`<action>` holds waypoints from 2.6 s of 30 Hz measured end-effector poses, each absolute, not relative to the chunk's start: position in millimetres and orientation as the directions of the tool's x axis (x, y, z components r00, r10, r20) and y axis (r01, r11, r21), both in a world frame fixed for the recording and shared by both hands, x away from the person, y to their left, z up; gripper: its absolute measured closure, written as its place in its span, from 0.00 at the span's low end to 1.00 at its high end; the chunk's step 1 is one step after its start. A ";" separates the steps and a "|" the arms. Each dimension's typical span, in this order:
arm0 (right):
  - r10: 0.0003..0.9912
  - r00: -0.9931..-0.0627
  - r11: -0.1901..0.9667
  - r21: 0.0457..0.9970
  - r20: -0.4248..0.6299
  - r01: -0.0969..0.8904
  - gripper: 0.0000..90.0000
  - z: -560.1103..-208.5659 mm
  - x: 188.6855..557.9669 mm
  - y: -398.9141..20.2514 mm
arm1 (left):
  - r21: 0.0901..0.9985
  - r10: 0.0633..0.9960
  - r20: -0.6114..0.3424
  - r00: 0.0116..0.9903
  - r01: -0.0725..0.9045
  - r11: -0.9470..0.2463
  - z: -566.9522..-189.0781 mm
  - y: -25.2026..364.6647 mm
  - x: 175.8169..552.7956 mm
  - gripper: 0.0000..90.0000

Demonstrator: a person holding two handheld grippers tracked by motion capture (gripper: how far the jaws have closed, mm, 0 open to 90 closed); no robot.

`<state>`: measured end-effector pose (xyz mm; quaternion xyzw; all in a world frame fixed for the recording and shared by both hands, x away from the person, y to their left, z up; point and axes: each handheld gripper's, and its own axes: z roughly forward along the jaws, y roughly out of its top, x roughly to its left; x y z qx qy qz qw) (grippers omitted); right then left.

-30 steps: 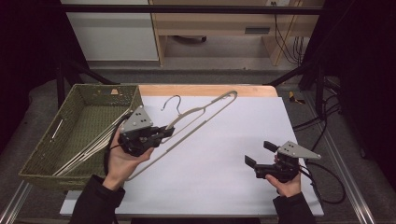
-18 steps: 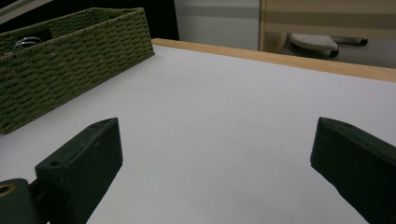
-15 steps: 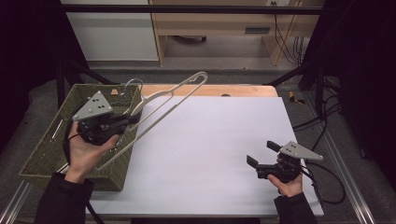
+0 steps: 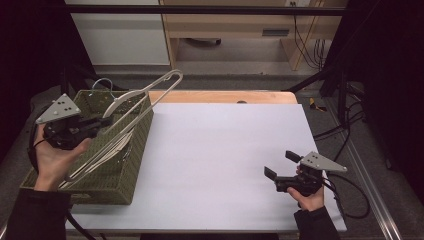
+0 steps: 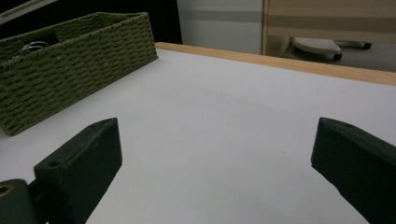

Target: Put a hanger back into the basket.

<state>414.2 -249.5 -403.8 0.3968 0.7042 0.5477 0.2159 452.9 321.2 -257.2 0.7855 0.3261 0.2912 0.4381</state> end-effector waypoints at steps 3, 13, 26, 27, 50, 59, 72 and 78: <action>0.796 -0.589 0.082 0.941 0.135 0.327 0.03 -404.1 414.4 -248.5 | 0.872 0.773 0.181 0.608 0.265 -0.412 -261.4 329.8 454.9 0.96; 0.794 -0.594 0.092 0.939 0.132 0.332 0.03 -405.2 415.2 -247.3 | 0.842 0.812 0.206 0.546 0.324 -0.432 -286.7 373.9 463.0 0.96; 0.794 -0.594 0.092 0.939 0.131 0.330 0.03 -405.0 415.0 -247.8 | 0.792 0.804 0.262 0.534 0.357 -0.495 -301.4 391.1 474.3 0.96; 0.794 -0.593 0.092 0.939 0.132 0.331 0.03 -405.0 415.0 -247.9 | 0.789 0.804 0.266 0.532 0.359 -0.499 -303.4 391.5 475.4 0.96; 0.793 -0.595 0.097 0.937 0.130 0.335 0.03 -406.1 415.6 -246.5 | 0.712 0.822 0.217 0.526 0.490 -0.502 -379.9 390.5 486.3 0.93; 0.794 -0.594 0.095 0.937 0.132 0.335 0.03 -406.1 415.3 -246.2 | 0.677 0.818 0.186 0.545 0.532 -0.508 -385.8 388.2 485.3 0.82; 0.789 -0.599 0.092 0.939 0.134 0.331 0.03 -404.5 414.0 -247.1 | 0.859 0.837 0.103 0.538 0.377 -0.348 -341.1 373.0 456.9 0.52; 0.790 -0.598 0.087 0.941 0.135 0.327 0.03 -403.9 413.4 -246.4 | 0.921 0.813 0.050 0.581 0.289 -0.263 -331.9 344.0 438.6 0.35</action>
